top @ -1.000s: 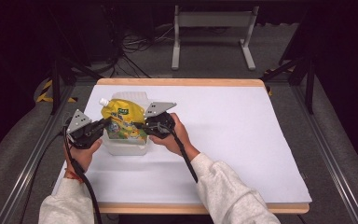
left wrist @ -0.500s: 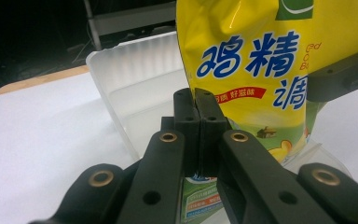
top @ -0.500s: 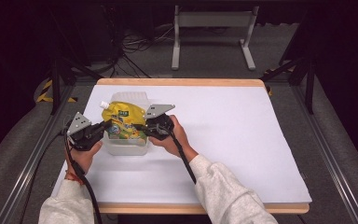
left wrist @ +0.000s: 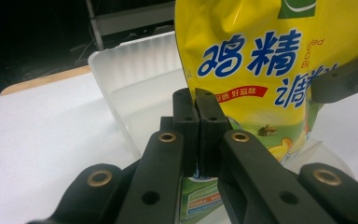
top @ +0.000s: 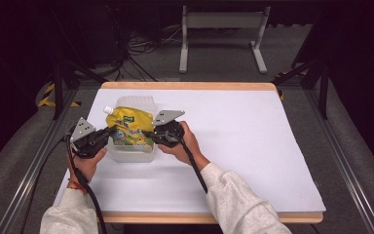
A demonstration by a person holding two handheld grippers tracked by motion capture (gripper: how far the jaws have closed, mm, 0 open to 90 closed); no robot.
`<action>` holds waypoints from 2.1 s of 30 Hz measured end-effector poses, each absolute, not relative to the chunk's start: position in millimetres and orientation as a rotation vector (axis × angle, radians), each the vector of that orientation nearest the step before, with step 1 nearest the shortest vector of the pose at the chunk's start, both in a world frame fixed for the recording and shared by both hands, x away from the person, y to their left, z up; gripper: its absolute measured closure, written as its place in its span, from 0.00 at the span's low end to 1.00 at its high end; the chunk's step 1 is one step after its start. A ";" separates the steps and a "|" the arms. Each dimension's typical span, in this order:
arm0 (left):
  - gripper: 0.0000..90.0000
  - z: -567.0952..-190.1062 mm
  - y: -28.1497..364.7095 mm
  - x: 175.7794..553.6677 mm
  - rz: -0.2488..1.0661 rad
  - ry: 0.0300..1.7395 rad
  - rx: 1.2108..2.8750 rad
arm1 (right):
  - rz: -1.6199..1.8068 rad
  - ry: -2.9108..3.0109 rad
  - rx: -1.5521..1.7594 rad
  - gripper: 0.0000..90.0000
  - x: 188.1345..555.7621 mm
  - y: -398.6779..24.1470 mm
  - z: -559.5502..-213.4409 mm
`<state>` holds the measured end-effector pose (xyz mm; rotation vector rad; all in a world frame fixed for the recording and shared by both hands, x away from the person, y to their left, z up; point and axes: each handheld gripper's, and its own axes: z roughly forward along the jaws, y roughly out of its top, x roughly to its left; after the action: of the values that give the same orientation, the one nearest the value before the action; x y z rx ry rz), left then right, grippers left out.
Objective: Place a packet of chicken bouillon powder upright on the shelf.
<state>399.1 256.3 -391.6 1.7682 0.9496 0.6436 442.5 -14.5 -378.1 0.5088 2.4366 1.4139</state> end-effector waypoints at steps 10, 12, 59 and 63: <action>0.96 -390.3 255.8 397.0 0.656 0.960 1.772 | 1.429 2.421 0.508 0.96 439.0 -21.3 -374.7; 0.94 -389.7 256.0 396.5 0.664 0.964 1.770 | 1.426 2.417 0.504 0.96 438.1 -21.4 -373.6; 0.54 -377.3 233.9 336.0 0.758 0.896 1.768 | 1.348 2.332 0.483 0.90 425.8 -57.9 -339.6; 0.54 -379.1 229.2 335.0 0.745 0.878 1.790 | 1.333 2.329 0.483 0.90 425.5 -62.2 -338.0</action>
<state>335.0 229.2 -379.1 1.7904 0.8777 0.7446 425.5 -62.2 -338.0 0.4834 2.3286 1.3332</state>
